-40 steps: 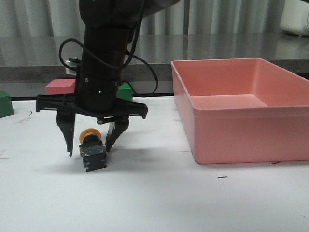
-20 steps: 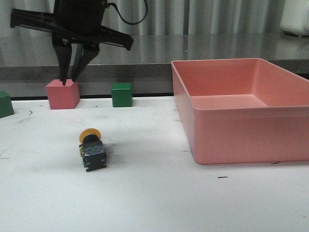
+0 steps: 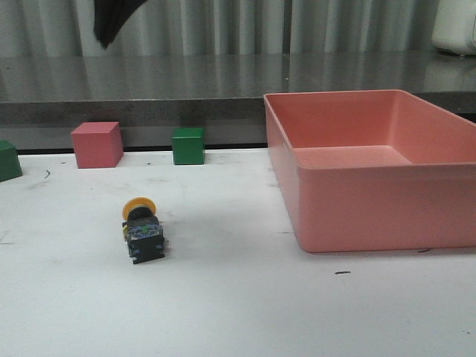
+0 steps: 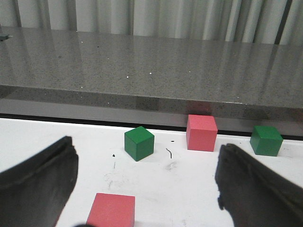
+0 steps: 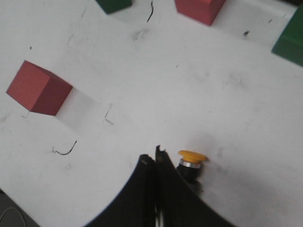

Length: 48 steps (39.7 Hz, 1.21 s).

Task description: Place and stand button with both arms

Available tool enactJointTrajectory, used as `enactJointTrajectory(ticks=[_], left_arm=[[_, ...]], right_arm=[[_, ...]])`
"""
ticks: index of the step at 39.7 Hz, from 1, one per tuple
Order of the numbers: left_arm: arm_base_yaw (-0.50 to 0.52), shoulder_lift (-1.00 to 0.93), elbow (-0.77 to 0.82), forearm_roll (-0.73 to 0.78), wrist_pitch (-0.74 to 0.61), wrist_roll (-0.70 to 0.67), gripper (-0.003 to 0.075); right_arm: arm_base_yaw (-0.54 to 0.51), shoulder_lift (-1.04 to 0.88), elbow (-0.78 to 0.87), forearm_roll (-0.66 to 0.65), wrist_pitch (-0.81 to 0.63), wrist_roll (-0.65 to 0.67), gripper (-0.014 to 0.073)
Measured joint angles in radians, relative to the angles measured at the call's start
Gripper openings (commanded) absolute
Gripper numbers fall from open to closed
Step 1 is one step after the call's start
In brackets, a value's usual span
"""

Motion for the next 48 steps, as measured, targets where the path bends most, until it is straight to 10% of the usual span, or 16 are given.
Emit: enactJointTrajectory(ticks=[29, 48], left_arm=[[0.000, 0.000, 0.000, 0.000, 0.000, 0.000, 0.0564], [0.000, 0.000, 0.000, 0.000, 0.000, 0.000, 0.0564]], right_arm=[[-0.679, -0.586, 0.830, -0.034, -0.001, -0.171, -0.0068], [-0.699, -1.219, 1.568, -0.032, -0.565, -0.262, -0.0070]])
